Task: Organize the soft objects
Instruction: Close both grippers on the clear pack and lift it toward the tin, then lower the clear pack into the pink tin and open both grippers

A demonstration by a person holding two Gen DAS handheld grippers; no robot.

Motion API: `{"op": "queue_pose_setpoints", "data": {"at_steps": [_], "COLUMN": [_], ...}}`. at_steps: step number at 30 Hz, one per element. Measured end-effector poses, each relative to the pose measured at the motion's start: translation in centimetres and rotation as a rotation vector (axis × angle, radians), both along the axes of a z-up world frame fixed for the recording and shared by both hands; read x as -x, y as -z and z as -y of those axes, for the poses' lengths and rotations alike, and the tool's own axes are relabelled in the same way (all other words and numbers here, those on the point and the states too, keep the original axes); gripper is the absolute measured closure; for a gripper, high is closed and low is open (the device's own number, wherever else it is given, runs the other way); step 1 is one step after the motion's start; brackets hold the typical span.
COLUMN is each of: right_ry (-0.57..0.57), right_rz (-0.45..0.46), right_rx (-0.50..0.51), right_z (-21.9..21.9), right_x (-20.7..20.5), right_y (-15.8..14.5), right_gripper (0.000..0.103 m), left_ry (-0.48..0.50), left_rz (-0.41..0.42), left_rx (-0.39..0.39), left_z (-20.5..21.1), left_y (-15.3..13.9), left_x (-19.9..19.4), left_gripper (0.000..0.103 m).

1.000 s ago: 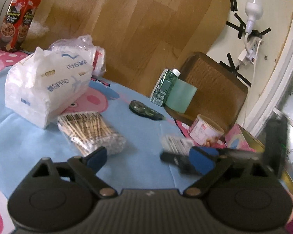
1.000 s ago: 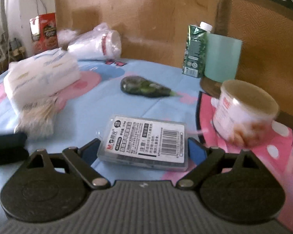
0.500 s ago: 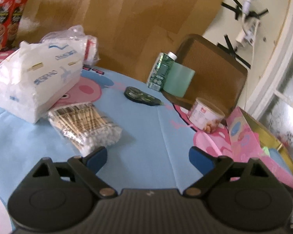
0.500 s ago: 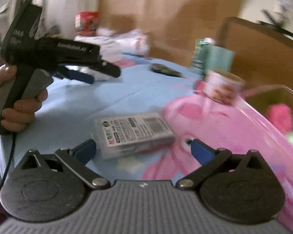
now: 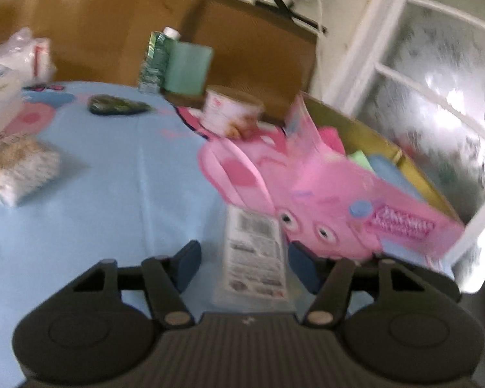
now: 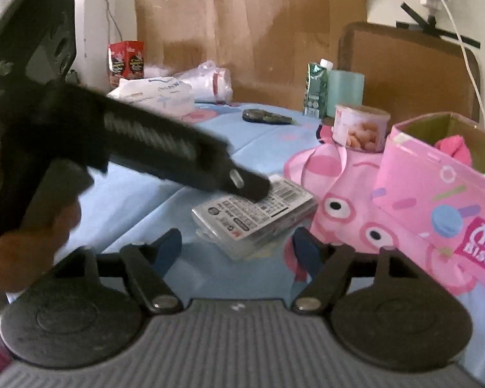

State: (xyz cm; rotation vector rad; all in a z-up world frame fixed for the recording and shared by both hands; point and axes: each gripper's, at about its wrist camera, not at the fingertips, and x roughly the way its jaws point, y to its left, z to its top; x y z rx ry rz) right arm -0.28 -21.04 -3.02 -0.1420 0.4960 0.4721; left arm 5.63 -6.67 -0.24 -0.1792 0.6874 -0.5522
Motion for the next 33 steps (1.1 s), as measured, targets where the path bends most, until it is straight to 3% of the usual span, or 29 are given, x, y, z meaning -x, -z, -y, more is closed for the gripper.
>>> {"op": "queue_pose_setpoints", "data": {"at_steps": [2, 5, 8, 12, 20, 24, 28, 33], "right_ry": [0.008, 0.042, 0.054, 0.121, 0.355, 0.394, 0.397, 0.417], "right_rz": [0.018, 0.038, 0.040, 0.113, 0.106, 0.156, 0.273, 0.407], "right_rx": [0.001, -0.012, -0.018, 0.053, 0.017, 0.019, 0.016, -0.006], "right_z": [0.0, 0.4, 1.1, 2.2, 7.0, 7.5, 7.3, 7.5], "right_x": [0.2, 0.9, 1.6, 5.0, 9.1, 9.8, 9.8, 8.6], "right_y": [0.2, 0.3, 0.1, 0.2, 1.2, 1.1, -0.3, -2.5], "right_gripper": [0.027, 0.040, 0.043, 0.046, 0.046, 0.046, 0.046, 0.046], "left_ry": [0.015, 0.030, 0.052, 0.147, 0.350, 0.344, 0.314, 0.288], "left_rz": [0.029, 0.026, 0.013, -0.023, 0.058, 0.070, 0.177, 0.230], "left_rx": [-0.038, -0.045, -0.026, 0.034, -0.062, -0.033, -0.011, 0.024], "left_z": [0.9, 1.6, 2.0, 3.9, 11.5, 12.4, 12.3, 13.1], "left_y": [0.1, 0.0, -0.2, -0.1, 0.4, -0.2, -2.8, -5.9], "left_x": [0.7, 1.7, 2.1, 2.6, 5.8, 6.4, 7.0, 5.3], "left_gripper": [0.042, 0.043, 0.043, 0.043, 0.043, 0.042, 0.042, 0.042]}}
